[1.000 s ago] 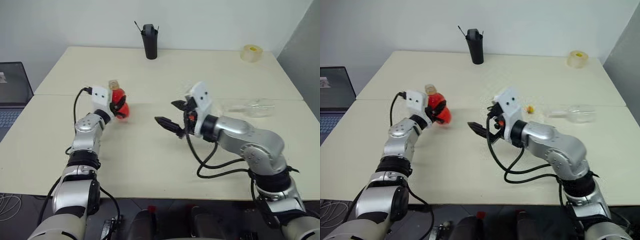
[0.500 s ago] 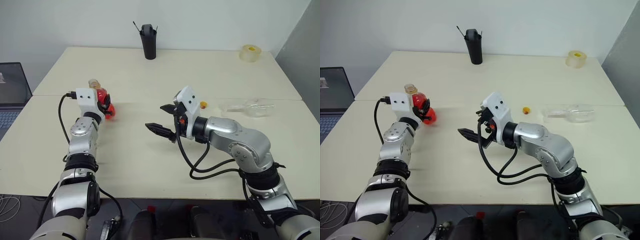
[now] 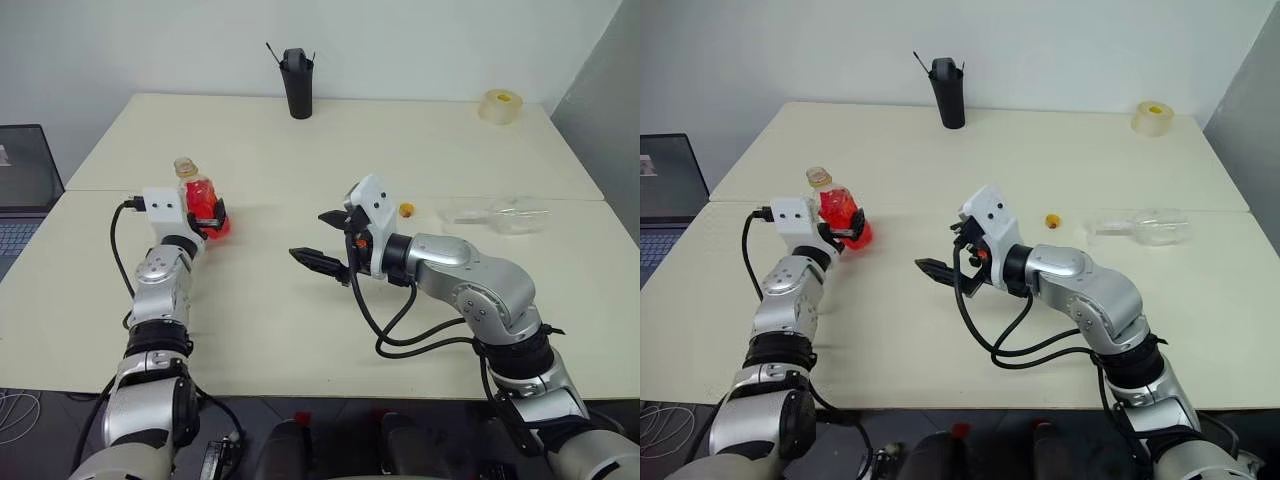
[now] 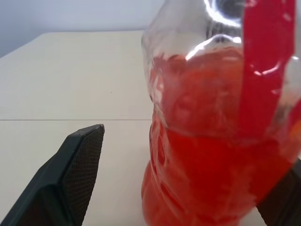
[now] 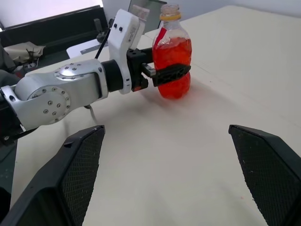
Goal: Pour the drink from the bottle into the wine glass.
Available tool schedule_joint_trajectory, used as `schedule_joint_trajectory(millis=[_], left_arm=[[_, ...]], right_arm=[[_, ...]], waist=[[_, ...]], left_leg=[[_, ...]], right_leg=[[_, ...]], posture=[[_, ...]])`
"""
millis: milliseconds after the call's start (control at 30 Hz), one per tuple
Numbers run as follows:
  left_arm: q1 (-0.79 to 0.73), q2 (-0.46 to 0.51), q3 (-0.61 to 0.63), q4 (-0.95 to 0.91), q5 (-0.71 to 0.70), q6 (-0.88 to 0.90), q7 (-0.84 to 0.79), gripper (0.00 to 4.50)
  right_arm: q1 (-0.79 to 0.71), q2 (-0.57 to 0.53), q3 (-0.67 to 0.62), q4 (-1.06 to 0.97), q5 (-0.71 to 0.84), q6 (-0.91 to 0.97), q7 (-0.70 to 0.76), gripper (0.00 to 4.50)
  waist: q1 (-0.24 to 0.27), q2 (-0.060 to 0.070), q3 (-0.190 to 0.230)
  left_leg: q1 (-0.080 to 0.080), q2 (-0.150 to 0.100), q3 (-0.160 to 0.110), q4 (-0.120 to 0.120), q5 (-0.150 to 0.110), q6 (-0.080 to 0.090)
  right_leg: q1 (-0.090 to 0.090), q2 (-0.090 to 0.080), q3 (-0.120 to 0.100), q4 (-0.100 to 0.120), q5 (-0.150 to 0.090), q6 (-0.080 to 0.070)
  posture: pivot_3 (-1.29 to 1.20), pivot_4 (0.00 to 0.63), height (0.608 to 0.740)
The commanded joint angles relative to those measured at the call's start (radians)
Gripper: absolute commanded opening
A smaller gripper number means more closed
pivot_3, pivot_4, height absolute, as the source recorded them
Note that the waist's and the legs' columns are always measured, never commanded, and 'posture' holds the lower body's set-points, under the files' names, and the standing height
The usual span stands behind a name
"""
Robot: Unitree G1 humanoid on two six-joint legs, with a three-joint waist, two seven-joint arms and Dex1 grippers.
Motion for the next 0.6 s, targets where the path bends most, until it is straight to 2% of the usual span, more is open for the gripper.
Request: schedule_joint_trajectory(millis=[33,433,600], left_arm=[[0.058,0.012,0.011,-0.156,-0.035,0.061,-0.033,4.47],[0.285,-0.014,0.056,-0.495,-0.108,0.273,0.015,4.47],[0.411,-0.005,0.028,-0.738,-0.147,0.4,-0.011,4.47]], right_arm=[[-0.012,0.009,-0.017,-0.017,-0.008,-0.02,0.018,4.5],[0.017,-0.007,-0.052,-0.018,-0.032,-0.018,0.029,4.5],[0.072,-0.052,-0.169,-0.087,0.025,0.053,0.014,4.5]], waist=[[0.0,0.0,0.0],[0.001,-0.001,-0.001],[0.002,-0.001,-0.001]], left_leg=[[0.0,0.0,0.0,0.0,0.0,0.0],[0.0,0.001,0.0,0.0,0.0,0.0],[0.0,0.001,0.0,0.0,-0.001,0.001]], right_leg=[[0.0,0.0,0.0,0.0,0.0,0.0],[0.0,-0.001,0.0,0.0,0.0,0.0],[0.0,-0.003,0.001,0.0,0.0,0.0]], posture=[[0.0,0.15,0.74],[0.0,0.15,0.74],[0.0,0.15,0.74]])
